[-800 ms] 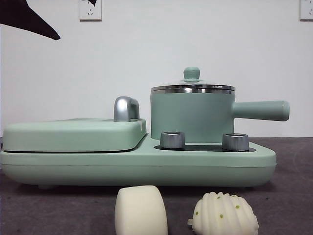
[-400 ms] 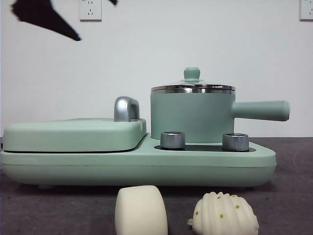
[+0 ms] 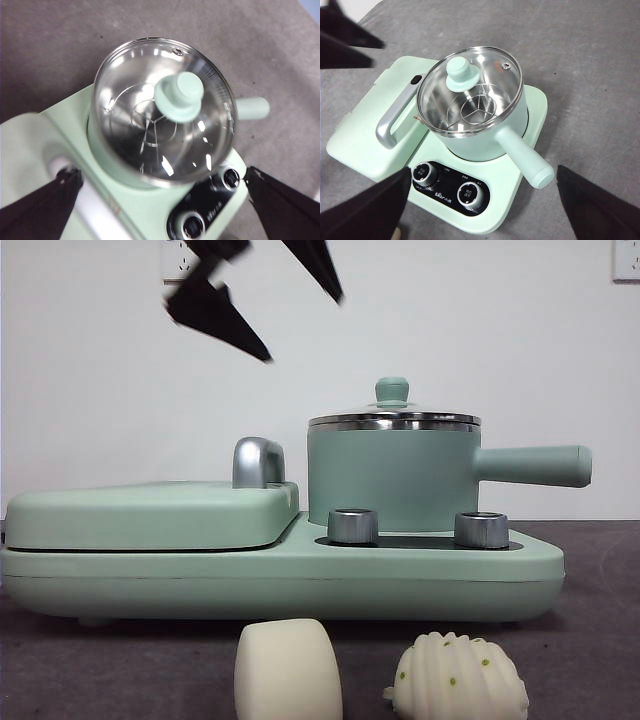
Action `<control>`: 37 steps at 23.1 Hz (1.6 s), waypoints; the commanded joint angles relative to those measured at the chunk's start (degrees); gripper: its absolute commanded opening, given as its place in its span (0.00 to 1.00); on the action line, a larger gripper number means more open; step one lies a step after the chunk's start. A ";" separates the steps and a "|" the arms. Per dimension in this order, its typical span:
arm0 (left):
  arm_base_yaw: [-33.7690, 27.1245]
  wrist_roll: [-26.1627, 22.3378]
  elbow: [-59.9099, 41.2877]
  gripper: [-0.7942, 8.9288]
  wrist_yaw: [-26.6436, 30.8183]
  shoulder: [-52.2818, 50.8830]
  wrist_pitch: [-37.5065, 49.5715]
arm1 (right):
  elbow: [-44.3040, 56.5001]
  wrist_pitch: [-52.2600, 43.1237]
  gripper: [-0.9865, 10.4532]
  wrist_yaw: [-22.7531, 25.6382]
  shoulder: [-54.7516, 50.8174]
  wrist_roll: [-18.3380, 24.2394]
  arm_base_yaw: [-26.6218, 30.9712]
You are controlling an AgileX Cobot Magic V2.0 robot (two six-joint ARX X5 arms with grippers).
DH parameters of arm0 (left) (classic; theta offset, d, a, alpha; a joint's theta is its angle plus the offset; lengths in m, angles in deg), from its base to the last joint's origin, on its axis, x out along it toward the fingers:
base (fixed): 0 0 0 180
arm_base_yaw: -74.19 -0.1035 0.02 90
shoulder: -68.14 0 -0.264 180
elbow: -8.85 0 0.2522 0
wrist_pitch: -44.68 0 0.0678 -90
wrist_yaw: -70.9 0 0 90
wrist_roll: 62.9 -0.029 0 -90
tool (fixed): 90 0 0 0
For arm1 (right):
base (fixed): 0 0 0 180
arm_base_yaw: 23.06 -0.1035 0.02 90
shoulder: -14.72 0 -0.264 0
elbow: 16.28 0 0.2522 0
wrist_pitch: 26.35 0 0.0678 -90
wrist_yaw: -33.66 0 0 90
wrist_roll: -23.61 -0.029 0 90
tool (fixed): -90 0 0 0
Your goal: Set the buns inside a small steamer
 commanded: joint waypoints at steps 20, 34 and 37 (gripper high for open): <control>8.72 -5.27 7.61 0.45 5.97 12.81 9.97 | -1.07 -0.48 0.49 -0.02 0.24 -0.39 -0.22; 9.27 -8.85 7.61 0.35 9.25 14.88 11.21 | -1.07 -0.46 0.49 -0.02 0.24 -0.42 -0.22; 9.66 -8.85 7.61 0.18 9.29 15.67 11.19 | -1.07 -0.46 0.49 -0.02 0.24 -0.42 -0.22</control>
